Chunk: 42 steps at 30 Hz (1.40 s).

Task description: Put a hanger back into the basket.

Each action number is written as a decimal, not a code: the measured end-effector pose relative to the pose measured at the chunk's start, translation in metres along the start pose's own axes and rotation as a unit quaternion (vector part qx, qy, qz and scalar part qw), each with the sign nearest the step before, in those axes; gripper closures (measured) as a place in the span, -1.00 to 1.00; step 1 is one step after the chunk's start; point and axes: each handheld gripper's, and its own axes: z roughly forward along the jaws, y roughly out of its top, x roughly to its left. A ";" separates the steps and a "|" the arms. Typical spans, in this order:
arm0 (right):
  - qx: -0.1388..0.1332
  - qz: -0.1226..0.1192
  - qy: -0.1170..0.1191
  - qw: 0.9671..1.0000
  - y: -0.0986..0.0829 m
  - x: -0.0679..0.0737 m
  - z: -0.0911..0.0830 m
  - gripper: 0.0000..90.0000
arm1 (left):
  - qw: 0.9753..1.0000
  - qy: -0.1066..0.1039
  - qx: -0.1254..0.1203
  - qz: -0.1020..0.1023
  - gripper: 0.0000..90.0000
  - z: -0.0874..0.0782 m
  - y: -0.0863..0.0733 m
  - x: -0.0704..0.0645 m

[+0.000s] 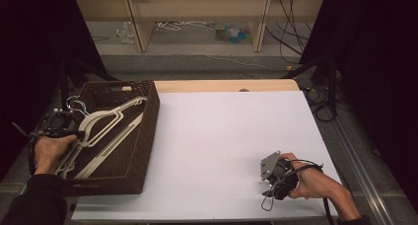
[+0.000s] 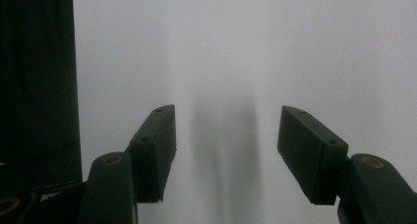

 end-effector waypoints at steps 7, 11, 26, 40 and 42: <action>-0.005 0.007 0.003 1.000 -0.002 0.000 0.000 -0.12 | 1.000 -0.016 -0.021 0.008 0.69 -0.011 0.000 -0.004; -0.019 0.009 -0.002 1.000 -0.002 -0.001 -0.001 -0.15 | 0.999 -0.015 -0.047 -0.012 0.28 -0.022 0.000 -0.007; -0.072 0.052 -0.015 0.996 -0.009 0.001 0.003 -0.27 | 0.963 -0.168 -0.196 0.075 -0.26 -0.107 -0.046 -0.135; -0.132 0.133 -0.066 0.980 -0.015 0.011 0.001 -0.43 | 0.936 -0.236 -0.208 0.159 -0.36 -0.111 -0.097 -0.221; -0.142 0.157 -0.079 0.974 -0.016 0.017 0.001 -0.45 | 0.933 -0.246 -0.207 0.163 -0.38 -0.107 -0.103 -0.227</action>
